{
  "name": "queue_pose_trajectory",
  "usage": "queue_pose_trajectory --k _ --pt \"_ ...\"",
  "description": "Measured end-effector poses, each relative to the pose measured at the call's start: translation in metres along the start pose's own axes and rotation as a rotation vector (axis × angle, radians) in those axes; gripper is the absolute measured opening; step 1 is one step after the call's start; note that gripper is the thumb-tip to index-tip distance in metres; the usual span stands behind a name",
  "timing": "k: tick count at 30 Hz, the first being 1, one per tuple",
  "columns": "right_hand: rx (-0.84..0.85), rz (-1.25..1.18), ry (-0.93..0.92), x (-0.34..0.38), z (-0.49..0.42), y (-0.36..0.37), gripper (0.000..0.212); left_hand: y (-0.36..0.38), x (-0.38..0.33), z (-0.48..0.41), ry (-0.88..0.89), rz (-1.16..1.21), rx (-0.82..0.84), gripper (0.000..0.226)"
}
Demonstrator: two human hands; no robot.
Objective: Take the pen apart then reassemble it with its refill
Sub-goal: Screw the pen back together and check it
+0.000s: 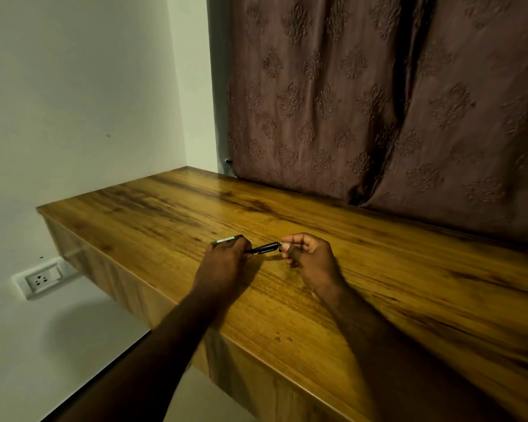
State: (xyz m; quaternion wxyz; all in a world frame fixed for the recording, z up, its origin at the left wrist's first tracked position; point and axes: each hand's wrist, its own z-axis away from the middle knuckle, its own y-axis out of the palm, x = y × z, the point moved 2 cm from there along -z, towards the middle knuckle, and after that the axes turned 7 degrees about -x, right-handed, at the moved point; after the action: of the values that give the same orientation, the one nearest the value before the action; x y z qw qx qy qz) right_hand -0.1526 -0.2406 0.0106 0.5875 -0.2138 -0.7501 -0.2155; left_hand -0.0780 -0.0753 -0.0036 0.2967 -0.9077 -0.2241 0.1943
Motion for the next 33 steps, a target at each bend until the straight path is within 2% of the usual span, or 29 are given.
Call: queue_pose_trajectory --k 13,20,24,29,33 --pt "0.003 0.076 -0.035 -0.0043 -0.0001 0.0019 0.014 -0.0051 -0.0031 0.0003 -0.029 0.089 0.016 0.017" --pt "0.007 0.150 -0.079 -0.0087 -0.0019 0.0037 0.016 -0.0084 -0.0049 0.0001 0.025 0.100 0.002 0.035" --pt "0.017 0.122 -0.049 -0.0097 -0.0018 0.0036 0.012 -0.0083 -0.0042 -0.0003 0.032 0.089 -0.010 0.024" --pt "0.020 -0.002 0.027 -0.0072 -0.0020 -0.0017 0.010 -0.0073 -0.0053 0.0005 0.020 0.085 -0.035 0.025" --pt "0.020 -0.006 0.033 -0.0063 -0.0020 -0.0024 0.011 -0.0041 -0.0018 -0.0007 0.006 0.067 -0.021 0.016"
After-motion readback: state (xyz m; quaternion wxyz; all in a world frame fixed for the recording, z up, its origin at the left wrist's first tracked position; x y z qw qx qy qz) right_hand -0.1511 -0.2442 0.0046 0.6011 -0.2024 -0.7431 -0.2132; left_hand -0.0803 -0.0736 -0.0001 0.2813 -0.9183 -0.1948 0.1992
